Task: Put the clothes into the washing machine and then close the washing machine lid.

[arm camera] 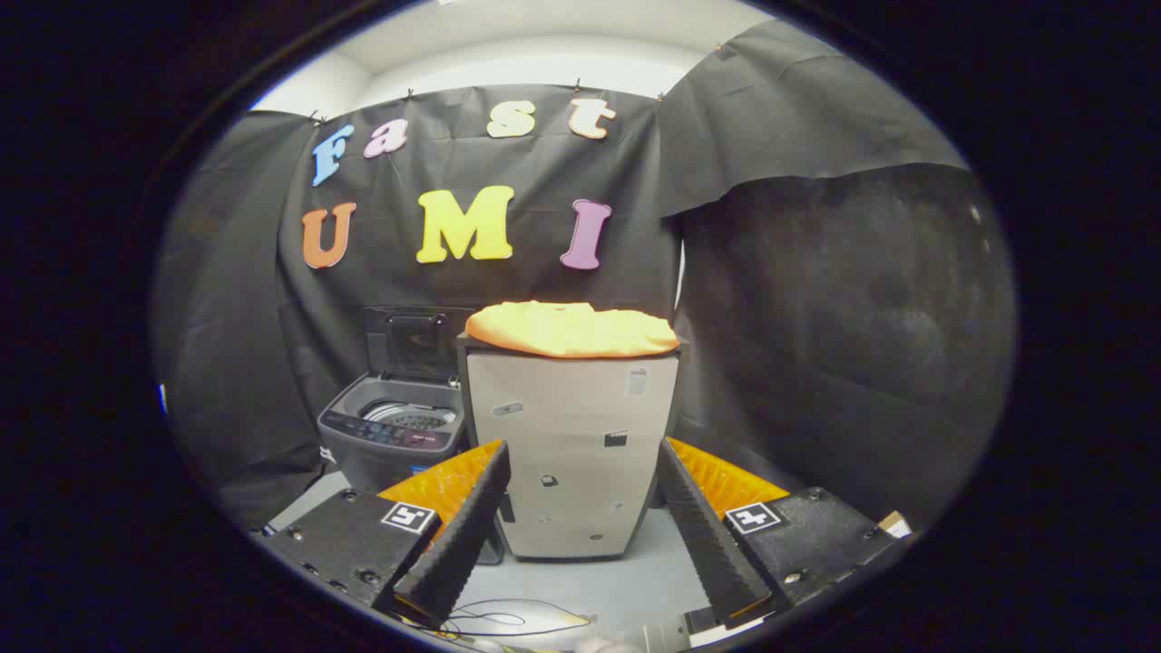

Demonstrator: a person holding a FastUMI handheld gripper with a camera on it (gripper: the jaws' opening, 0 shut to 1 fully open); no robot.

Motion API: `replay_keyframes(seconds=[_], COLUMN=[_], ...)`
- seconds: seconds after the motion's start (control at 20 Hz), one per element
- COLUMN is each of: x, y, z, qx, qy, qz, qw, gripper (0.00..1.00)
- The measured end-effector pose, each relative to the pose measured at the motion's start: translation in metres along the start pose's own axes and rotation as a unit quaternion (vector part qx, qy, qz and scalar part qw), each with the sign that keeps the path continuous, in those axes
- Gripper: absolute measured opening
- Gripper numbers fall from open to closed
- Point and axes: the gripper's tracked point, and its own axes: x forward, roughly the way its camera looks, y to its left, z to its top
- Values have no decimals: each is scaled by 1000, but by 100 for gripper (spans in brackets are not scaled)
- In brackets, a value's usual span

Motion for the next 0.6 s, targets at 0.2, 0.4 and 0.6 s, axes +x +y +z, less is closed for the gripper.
replay_keyframes(seconds=[0.2, 0.4, 0.6], x=[1, -1, 1], y=[5, 13, 15], z=[6, 12, 12], qx=[-4, -6, -8], qy=[1, -3, 1], qz=[7, 16, 14], qw=[1000, 1000, 1000], gripper=[100, 100, 100])
